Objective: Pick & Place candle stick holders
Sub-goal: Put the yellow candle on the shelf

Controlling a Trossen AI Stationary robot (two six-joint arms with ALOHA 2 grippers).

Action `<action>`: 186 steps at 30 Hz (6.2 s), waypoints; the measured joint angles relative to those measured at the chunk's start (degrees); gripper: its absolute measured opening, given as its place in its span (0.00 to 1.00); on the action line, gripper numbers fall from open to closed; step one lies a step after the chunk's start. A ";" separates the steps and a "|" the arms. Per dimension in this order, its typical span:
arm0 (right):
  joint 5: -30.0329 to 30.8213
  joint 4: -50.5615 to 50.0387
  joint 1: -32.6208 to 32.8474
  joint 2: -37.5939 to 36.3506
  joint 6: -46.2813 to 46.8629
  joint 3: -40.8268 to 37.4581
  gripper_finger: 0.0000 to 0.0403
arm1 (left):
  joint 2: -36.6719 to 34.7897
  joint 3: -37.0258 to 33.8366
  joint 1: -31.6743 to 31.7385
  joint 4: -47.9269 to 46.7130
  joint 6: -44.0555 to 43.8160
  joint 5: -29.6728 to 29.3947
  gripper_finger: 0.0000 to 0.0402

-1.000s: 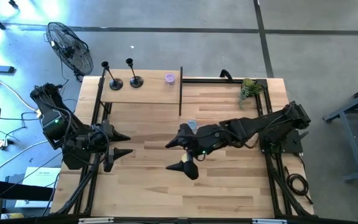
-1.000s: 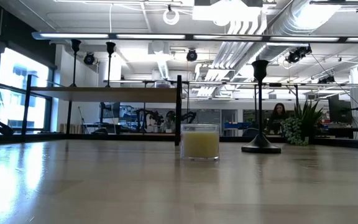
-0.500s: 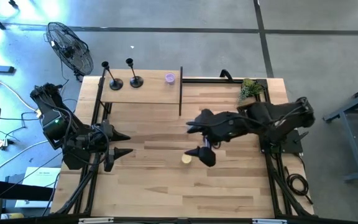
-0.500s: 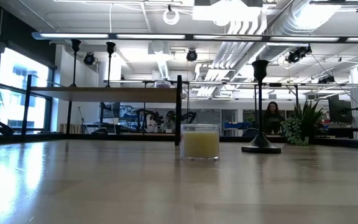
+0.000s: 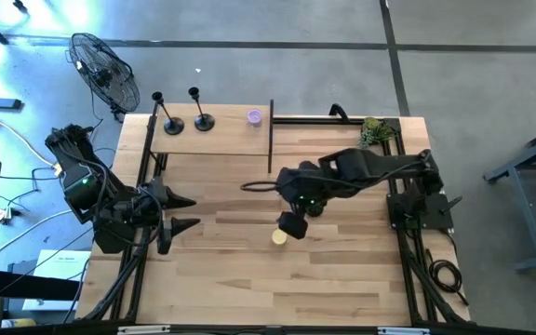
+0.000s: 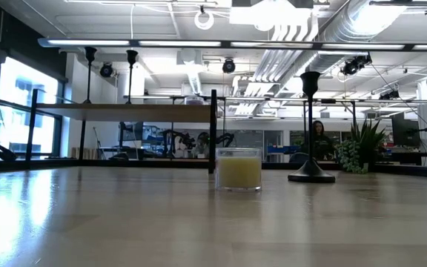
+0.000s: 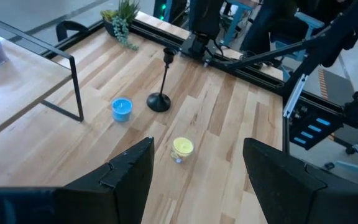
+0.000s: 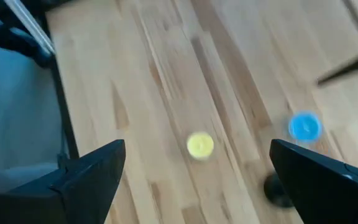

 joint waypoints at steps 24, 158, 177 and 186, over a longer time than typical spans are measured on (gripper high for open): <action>-6.33 9.49 -2.45 -0.04 5.19 -17.60 0.98 | 0.24 0.00 0.00 -0.02 -0.77 -5.29 0.60; -8.76 21.00 -1.03 20.72 20.35 -24.76 0.97 | 0.98 0.04 -0.02 -1.37 -1.06 1.39 0.60; -10.46 21.44 -1.33 20.70 19.04 -24.76 0.57 | 0.98 0.04 -0.01 -1.42 -1.04 1.45 0.60; -10.39 21.26 -1.33 20.65 18.48 -24.76 0.55 | 0.98 0.04 -0.02 -1.44 -1.04 1.51 0.60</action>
